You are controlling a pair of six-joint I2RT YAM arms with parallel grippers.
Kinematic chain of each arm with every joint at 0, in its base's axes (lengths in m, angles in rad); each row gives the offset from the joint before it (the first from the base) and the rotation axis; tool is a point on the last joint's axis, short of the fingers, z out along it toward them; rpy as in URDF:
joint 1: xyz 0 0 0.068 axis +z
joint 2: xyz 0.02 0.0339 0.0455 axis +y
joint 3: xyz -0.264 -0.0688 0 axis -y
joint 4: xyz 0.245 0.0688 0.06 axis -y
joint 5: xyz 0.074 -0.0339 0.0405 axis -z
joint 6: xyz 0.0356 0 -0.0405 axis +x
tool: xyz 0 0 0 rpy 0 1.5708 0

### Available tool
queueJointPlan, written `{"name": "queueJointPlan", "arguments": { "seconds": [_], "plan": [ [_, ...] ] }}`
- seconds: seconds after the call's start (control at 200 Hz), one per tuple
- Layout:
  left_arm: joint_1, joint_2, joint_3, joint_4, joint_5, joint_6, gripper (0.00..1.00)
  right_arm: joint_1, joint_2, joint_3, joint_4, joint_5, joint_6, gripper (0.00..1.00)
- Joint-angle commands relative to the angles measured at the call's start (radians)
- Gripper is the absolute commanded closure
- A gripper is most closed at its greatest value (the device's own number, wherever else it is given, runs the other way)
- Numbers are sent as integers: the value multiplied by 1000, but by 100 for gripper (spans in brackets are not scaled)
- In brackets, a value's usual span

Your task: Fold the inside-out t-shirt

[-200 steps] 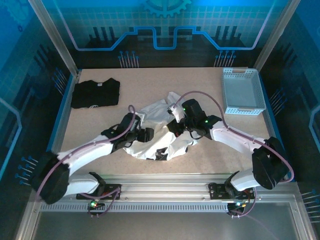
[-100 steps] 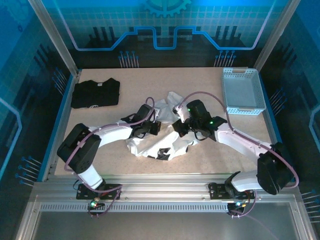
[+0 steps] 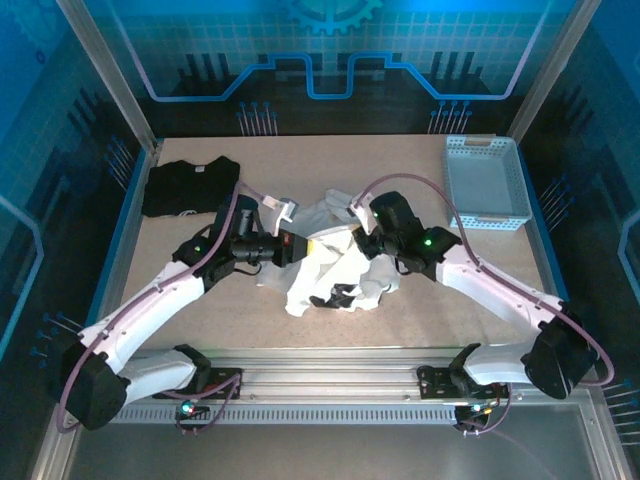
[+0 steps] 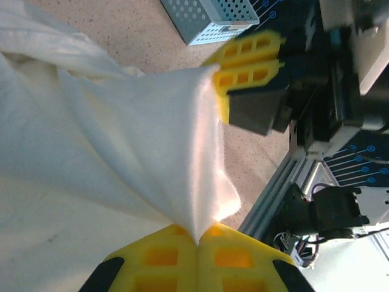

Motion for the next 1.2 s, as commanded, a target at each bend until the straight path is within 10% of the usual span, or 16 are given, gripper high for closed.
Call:
{"name": "queueJointPlan", "arguments": {
  "seconds": [0.0,0.2,0.455,1.19],
  "plan": [
    [29,-4,16,-32,112,-43,100,43,37,72,-176,215,56,74],
    [32,19,30,-16,133,-78,100,130,-63,24,-195,84,-32,56],
    [33,31,29,-13,131,-100,100,139,-163,-156,-11,-398,162,64],
    [33,24,17,0,137,-94,100,42,89,-244,289,-383,399,57]
  ]
}}
